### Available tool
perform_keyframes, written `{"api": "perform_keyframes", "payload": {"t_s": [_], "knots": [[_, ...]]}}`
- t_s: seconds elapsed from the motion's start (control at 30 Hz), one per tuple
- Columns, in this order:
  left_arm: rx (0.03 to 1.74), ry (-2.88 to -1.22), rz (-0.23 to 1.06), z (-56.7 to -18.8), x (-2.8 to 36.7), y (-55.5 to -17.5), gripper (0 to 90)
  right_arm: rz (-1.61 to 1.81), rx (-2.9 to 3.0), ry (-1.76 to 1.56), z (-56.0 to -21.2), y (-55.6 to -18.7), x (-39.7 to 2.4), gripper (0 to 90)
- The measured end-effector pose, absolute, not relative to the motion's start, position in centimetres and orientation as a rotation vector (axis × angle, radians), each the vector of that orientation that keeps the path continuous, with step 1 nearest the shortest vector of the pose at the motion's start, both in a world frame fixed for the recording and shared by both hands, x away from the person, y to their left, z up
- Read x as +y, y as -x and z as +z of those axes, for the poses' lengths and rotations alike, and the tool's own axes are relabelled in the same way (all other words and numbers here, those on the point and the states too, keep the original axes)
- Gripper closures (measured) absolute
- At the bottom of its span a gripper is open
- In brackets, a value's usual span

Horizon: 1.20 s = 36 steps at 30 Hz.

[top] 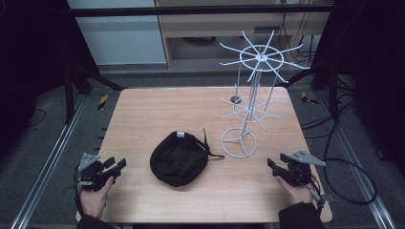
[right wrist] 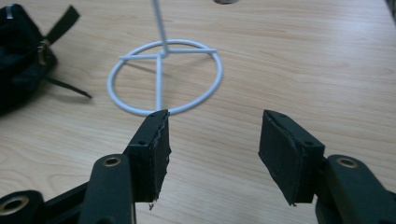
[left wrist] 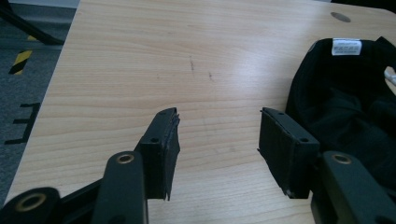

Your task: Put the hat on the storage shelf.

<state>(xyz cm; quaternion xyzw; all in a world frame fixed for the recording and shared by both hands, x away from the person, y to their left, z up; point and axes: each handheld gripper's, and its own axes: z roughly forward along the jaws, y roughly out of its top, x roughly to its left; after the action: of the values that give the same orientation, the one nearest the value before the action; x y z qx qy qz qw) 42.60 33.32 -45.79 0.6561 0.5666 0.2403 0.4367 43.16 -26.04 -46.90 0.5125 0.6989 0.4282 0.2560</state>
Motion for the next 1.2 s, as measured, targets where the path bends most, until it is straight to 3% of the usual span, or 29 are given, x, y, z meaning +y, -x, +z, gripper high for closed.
{"api": "perform_keyframes", "payload": {"t_s": [0.77, 1.2], "knots": [[1.340, -1.691, 0.585, -44.9, 31.0, -42.4, 56.6, 1.315, 2.043, -1.252, -44.5, -43.2, -18.8, 44.5], [1.321, -1.711, 0.578, -44.9, 29.0, -43.9, 58.5, 1.316, 2.140, -1.190, -44.0, -44.3, -12.6, 46.3]]}}
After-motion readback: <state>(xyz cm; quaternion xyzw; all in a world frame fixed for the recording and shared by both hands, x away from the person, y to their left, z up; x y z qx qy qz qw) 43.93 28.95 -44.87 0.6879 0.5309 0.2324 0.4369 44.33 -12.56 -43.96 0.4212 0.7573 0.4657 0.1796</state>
